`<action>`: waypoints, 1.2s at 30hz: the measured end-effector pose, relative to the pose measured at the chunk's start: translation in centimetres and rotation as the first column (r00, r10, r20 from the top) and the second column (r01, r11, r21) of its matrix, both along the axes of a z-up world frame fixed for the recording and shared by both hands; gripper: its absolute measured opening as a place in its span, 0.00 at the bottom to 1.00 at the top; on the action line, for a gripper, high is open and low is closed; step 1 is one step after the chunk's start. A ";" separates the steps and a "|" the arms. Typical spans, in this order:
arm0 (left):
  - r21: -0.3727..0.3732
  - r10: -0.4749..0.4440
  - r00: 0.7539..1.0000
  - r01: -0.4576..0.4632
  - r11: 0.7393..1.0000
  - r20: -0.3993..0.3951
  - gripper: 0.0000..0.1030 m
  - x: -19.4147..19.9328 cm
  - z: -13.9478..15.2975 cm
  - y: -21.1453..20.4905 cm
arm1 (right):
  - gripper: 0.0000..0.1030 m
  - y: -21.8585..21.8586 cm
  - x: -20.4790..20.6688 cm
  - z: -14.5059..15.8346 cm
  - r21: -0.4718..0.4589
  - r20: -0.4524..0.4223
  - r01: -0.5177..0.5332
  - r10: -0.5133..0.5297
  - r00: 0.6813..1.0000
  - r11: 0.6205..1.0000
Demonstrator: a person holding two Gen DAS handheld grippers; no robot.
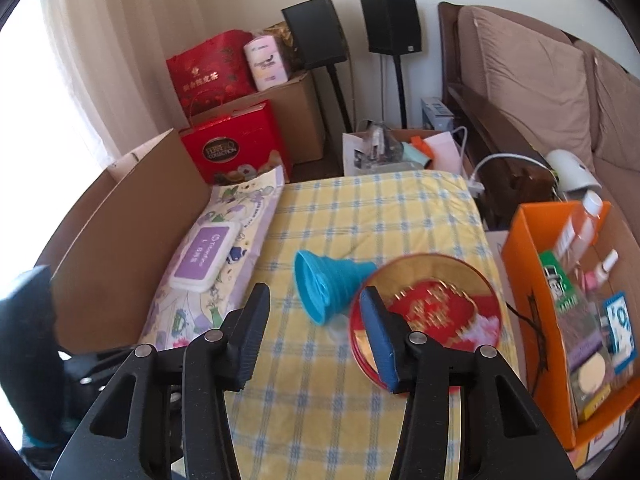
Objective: Organize objects
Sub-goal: 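Grasp the wooden cork with left gripper while right grasps the blue funnel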
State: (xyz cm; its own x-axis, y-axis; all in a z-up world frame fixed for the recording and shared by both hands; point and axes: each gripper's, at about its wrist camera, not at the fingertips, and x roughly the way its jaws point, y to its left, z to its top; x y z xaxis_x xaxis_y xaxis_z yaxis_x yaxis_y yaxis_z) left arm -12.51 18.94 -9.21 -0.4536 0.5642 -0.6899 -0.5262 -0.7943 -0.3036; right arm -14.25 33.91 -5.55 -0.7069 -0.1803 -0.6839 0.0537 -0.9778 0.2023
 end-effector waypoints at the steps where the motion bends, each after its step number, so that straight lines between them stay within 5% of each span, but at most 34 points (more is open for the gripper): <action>1: 0.001 0.004 1.000 -0.004 1.000 -0.002 0.22 0.0 0.3 -0.2 | 0.48 -0.3 -0.4 0.0 0.009 0.001 -0.007 0.007 1.000 1.000; 15: 0.002 0.058 0.998 -0.058 0.998 -0.005 0.22 -0.2 1.3 -2.7 | 0.33 -2.7 -5.3 -4.3 0.202 0.092 -0.075 0.058 0.994 0.977; 20: 0.005 0.057 0.998 -0.057 0.998 -0.015 0.22 0.1 1.8 -2.7 | 0.17 -3.2 -6.0 -4.7 0.266 0.078 -0.071 0.052 0.996 0.961; 36: 0.067 0.082 0.995 -0.078 0.995 -0.065 0.22 0.8 5.5 -4.9 | 0.10 -3.3 -3.7 -0.4 0.186 -0.018 -0.052 0.057 0.998 0.981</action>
